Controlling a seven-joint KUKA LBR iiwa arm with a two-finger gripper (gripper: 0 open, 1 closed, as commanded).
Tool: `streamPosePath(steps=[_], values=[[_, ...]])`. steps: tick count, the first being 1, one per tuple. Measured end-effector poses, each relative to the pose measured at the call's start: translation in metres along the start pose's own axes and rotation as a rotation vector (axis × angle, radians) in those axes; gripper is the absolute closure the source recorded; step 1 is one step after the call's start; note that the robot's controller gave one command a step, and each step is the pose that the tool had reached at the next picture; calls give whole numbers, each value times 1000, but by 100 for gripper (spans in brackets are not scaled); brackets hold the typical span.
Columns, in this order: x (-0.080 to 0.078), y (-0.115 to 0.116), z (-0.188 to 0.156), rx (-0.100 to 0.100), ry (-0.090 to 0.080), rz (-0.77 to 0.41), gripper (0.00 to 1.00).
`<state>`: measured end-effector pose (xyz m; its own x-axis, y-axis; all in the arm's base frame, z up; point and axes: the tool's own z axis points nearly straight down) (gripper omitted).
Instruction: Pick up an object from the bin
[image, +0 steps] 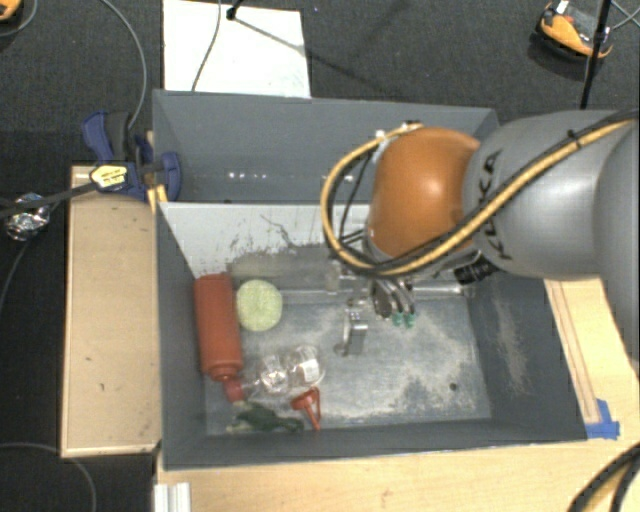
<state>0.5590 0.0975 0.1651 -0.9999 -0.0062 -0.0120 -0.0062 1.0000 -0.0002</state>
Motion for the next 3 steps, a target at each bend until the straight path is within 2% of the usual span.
streamPosePath(steps=[1,2,3], values=[[21,24,53,-9,6,-29,0],[42,23,82,3,8,55,0],[44,45,86,-6,5,13,0]])
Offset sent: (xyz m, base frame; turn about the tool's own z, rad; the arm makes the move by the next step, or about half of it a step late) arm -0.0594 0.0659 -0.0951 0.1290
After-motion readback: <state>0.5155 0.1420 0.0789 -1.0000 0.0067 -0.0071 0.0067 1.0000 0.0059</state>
